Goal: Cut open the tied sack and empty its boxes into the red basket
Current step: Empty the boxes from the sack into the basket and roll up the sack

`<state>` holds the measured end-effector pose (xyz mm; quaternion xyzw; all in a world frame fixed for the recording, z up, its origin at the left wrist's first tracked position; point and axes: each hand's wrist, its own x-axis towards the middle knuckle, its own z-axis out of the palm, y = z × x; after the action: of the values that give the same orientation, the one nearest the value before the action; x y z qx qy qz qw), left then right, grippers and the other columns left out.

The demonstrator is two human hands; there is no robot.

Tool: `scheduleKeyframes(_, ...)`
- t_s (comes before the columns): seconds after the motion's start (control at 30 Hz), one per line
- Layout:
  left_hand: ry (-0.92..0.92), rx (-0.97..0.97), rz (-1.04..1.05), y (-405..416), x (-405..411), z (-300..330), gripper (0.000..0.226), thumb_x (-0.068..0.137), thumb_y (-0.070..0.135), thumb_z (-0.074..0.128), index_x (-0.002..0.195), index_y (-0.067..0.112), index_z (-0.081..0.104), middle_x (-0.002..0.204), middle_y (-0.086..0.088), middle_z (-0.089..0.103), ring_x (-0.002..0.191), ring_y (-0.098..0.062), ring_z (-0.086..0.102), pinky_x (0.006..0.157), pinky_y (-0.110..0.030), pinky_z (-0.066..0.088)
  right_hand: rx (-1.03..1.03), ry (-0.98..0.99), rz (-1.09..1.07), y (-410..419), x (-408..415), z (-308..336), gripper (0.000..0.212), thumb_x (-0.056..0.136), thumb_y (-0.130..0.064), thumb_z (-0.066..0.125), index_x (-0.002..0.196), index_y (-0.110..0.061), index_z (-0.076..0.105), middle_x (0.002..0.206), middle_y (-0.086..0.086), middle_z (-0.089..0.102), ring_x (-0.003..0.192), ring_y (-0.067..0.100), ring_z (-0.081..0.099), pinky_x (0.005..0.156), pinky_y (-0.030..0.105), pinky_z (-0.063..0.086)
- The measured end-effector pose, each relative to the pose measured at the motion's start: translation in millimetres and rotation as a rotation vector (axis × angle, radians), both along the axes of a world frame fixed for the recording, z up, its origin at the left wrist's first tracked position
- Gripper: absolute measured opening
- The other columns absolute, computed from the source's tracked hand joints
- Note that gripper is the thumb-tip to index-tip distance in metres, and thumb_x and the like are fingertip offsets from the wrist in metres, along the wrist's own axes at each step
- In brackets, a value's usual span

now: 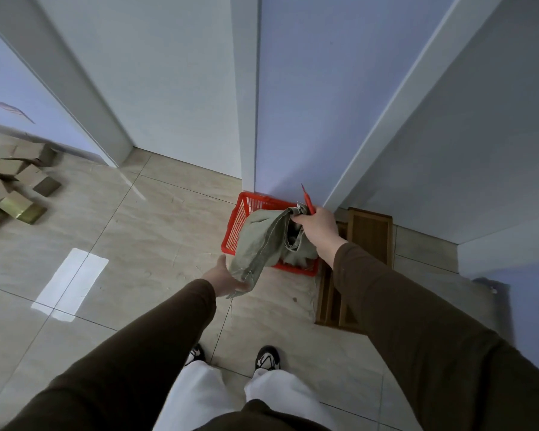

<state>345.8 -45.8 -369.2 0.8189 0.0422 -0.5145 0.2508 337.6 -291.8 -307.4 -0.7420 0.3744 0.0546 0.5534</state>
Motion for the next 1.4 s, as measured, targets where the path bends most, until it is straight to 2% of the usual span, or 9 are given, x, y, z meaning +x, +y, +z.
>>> scheduleKeyframes(0.13, 0.055, -0.055, 0.243, -11, -22, -12, 0.109, 0.087, 0.03, 0.085, 0.163, 0.012, 0.009, 0.157, -0.02, 0.045, 0.136, -0.041, 0.054, 0.097, -0.046, 0.053, 0.061, -0.016, -0.057, -7, -6, -1, 0.012, 0.095, -0.021, 0.077, 0.099, -0.023, 0.066, 0.099, 0.001, 0.071, 0.089, 0.017, 0.067, 0.07, 0.029, 0.048)
scheduleKeyframes(0.23, -0.045, -0.109, 0.343, -14, -26, -19, 0.083, 0.093, 0.022, 0.079, 0.157, 0.008, 0.028, 0.14, -0.022, 0.06, 0.11, -0.036, 0.067, 0.072, -0.036, 0.054, 0.056, 0.008, -0.066, -13, -10, -3, 0.019, 0.095, -0.022, 0.077, 0.111, -0.016, 0.068, 0.101, 0.004, 0.072, 0.091, 0.02, 0.067, 0.069, 0.03, 0.048)
scheduleKeyframes(0.4, -0.305, -0.101, 0.388, -14, -4, -8, 0.029, 0.102, 0.004, 0.058, 0.128, -0.001, 0.068, 0.117, -0.021, 0.075, 0.105, -0.039, 0.072, 0.097, -0.053, 0.059, 0.047, 0.012, -0.116, -25, -17, -5, 0.024, 0.094, -0.029, 0.077, 0.115, -0.021, 0.067, 0.092, 0.0, 0.07, 0.081, 0.02, 0.066, 0.068, 0.033, 0.049)
scheduleKeyframes(0.6, -0.608, -0.391, 0.5, -21, 51, 54, 0.032, 0.091, -0.002, 0.055, 0.097, 0.02, 0.077, 0.083, 0.006, 0.076, 0.076, -0.008, 0.067, 0.068, -0.026, 0.053, -0.033, -0.046, -0.306, -45, -19, 2, 0.011, 0.095, -0.03, 0.075, 0.095, -0.023, 0.067, 0.067, -0.002, 0.064, 0.055, 0.012, 0.061, 0.051, 0.026, 0.045)
scheduleKeyframes(0.9, -0.613, -0.398, 0.128, -46, 83, 94, 0.022, 0.103, 0.011, 0.053, 0.097, 0.013, 0.074, 0.08, -0.001, 0.07, 0.062, -0.018, 0.053, 0.053, -0.025, 0.04, 0.087, -0.138, -0.253, -43, -9, 20, 0.018, 0.1, -0.02, 0.07, 0.111, -0.029, 0.061, 0.08, -0.002, 0.065, 0.05, 0.006, 0.061, 0.041, 0.017, 0.042)
scheduleKeyframes(1.07, -0.507, -0.46, 0.138, -60, 84, 105, 0.025, 0.105, 0.007, 0.053, 0.117, 0.009, 0.075, 0.103, -0.011, 0.077, 0.073, -0.018, 0.061, 0.065, -0.021, 0.048, 0.109, -0.184, -0.174, -32, -4, 29, 0.034, 0.102, -0.018, 0.067, 0.135, -0.024, 0.061, 0.087, -0.004, 0.068, 0.055, 0.008, 0.062, 0.045, 0.018, 0.045)
scheduleKeyframes(1.2, -0.63, -0.582, 0.293, -60, 83, 113, 0.028, 0.102, 0.001, 0.051, 0.106, 0.015, 0.074, 0.076, 0.015, 0.074, 0.054, 0.009, 0.059, 0.049, -0.007, 0.04, 0.116, -0.285, -0.246, -35, -6, 34, 0.036, 0.101, -0.017, 0.068, 0.136, -0.014, 0.062, 0.093, -0.003, 0.066, 0.06, 0.01, 0.06, 0.05, 0.017, 0.046)
scheduleKeyframes(1.3, -0.552, -0.558, 0.191, -58, 77, 120, 0.026, 0.104, 0.001, 0.05, 0.107, 0.01, 0.074, 0.076, 0.007, 0.07, 0.049, 0.01, 0.057, 0.049, -0.006, 0.04, 0.129, -0.231, -0.198, -34, -10, 37, 0.036, 0.102, -0.016, 0.067, 0.138, -0.016, 0.061, 0.09, -0.004, 0.065, 0.063, 0.011, 0.061, 0.051, 0.019, 0.046)
scheduleKeyframes(1.4, -0.592, -0.674, 0.276, -60, 76, 131, 0.03, 0.102, -0.001, 0.051, 0.098, 0.015, 0.075, 0.093, -0.002, 0.077, 0.084, -0.007, 0.076, 0.073, -0.012, 0.054, 0.141, -0.347, -0.278, -33, -9, 46, 0.028, 0.101, -0.011, 0.068, 0.118, -0.033, 0.065, 0.09, -0.006, 0.065, 0.058, 0.004, 0.059, 0.055, 0.015, 0.05)
